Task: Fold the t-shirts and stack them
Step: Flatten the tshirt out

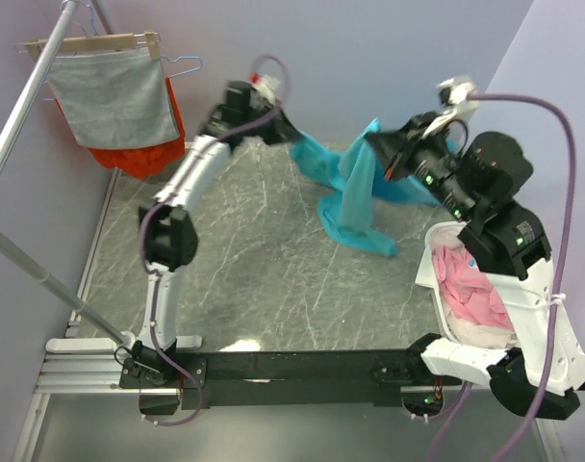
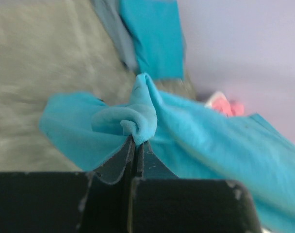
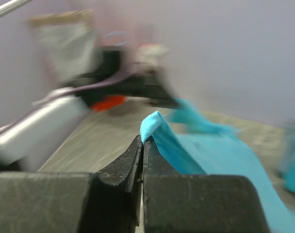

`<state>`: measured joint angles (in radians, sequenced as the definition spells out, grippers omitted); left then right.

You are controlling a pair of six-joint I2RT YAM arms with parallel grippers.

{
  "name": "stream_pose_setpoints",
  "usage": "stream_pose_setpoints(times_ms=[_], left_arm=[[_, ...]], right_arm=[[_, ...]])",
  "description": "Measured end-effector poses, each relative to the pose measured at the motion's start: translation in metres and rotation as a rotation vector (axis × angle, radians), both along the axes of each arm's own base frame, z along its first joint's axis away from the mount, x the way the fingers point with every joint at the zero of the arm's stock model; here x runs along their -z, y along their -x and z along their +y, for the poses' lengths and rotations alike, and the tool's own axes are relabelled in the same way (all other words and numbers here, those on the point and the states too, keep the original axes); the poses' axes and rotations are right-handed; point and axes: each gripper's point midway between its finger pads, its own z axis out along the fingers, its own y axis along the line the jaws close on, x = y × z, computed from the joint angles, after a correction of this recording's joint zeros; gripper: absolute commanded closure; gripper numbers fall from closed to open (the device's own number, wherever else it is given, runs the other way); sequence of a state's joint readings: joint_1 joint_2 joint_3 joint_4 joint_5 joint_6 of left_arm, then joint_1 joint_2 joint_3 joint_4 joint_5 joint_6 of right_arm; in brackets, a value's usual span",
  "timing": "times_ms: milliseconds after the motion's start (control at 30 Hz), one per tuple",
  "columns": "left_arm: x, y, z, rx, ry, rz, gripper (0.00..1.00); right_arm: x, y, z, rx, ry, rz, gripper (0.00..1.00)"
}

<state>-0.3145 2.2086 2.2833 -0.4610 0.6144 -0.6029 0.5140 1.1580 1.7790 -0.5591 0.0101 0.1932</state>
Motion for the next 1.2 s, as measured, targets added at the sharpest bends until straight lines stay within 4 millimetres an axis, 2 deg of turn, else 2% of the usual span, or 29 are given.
stream_pose_setpoints(times_ms=[100, 133, 167, 200, 233, 267, 367, 433, 467, 533, 633, 667, 733, 767, 800, 833, 900, 967, 1067, 1200], left_arm=[[0.046, 0.019, -0.062, 0.125, 0.008, 0.077, 0.99], [0.060, 0.026, -0.076, 0.153, 0.005, 0.107, 0.95], [0.073, 0.032, -0.084, 0.170, 0.000, 0.132, 0.83], [0.085, 0.037, -0.088, 0.178, -0.009, 0.163, 0.48], [0.097, 0.039, -0.087, 0.175, -0.017, 0.186, 0.36], [0.103, 0.039, -0.084, 0.171, -0.026, 0.188, 0.01], [0.125, 0.032, -0.055, 0.088, -0.065, 0.226, 0.01], [0.136, 0.026, -0.019, -0.018, -0.113, 0.255, 0.01], [0.135, 0.023, -0.005, -0.059, -0.126, 0.258, 0.01], [0.129, 0.018, 0.038, -0.185, -0.162, 0.257, 0.01], [0.105, 0.019, 0.109, -0.382, -0.198, 0.223, 0.01], [0.092, 0.021, 0.132, -0.443, -0.199, 0.198, 0.01], [0.067, 0.036, 0.177, -0.565, -0.203, 0.146, 0.00], [0.055, 0.046, 0.188, -0.597, -0.199, 0.123, 0.01], [0.047, 0.055, 0.192, -0.606, -0.192, 0.106, 0.01], [0.037, 0.064, 0.191, -0.601, -0.178, 0.075, 0.01], [0.031, 0.082, 0.175, -0.550, -0.156, 0.047, 0.01], [0.039, 0.101, 0.149, -0.473, -0.156, 0.048, 0.01], [0.079, 0.135, 0.100, -0.325, -0.189, 0.113, 0.01], [0.133, 0.176, 0.062, -0.191, -0.255, 0.216, 0.01]], right_arm=[[0.016, 0.024, 0.035, -0.158, 0.011, 0.027, 1.00], [0.027, 0.031, 0.049, -0.217, 0.024, 0.052, 1.00], [0.039, 0.034, 0.063, -0.263, 0.037, 0.083, 1.00], [0.050, 0.035, 0.072, -0.299, 0.049, 0.110, 1.00], [0.062, 0.039, 0.085, -0.349, 0.063, 0.144, 1.00], [0.078, 0.040, 0.100, -0.395, 0.076, 0.185, 1.00], [0.141, 0.044, 0.144, -0.526, 0.136, 0.353, 1.00], [0.187, 0.049, 0.174, -0.598, 0.187, 0.480, 1.00], [0.204, 0.050, 0.184, -0.620, 0.207, 0.523, 1.00], [0.238, 0.055, 0.203, -0.659, 0.241, 0.616, 1.00], [0.268, 0.063, 0.217, -0.705, 0.263, 0.701, 1.00], [0.274, 0.064, 0.220, -0.719, 0.264, 0.723, 0.72], [0.283, 0.063, 0.228, -0.739, 0.264, 0.749, 0.46], [0.288, 0.059, 0.233, -0.741, 0.274, 0.757, 0.35], [0.292, 0.054, 0.236, -0.731, 0.280, 0.763, 0.29], [0.298, 0.045, 0.239, -0.707, 0.301, 0.760, 0.20], [0.311, 0.024, 0.236, -0.610, 0.353, 0.750, 0.18], [0.318, 0.002, 0.222, -0.503, 0.400, 0.735, 0.16], [0.323, -0.042, 0.184, -0.301, 0.438, 0.708, 0.16], [0.330, -0.104, 0.108, -0.030, 0.448, 0.722, 0.16]])
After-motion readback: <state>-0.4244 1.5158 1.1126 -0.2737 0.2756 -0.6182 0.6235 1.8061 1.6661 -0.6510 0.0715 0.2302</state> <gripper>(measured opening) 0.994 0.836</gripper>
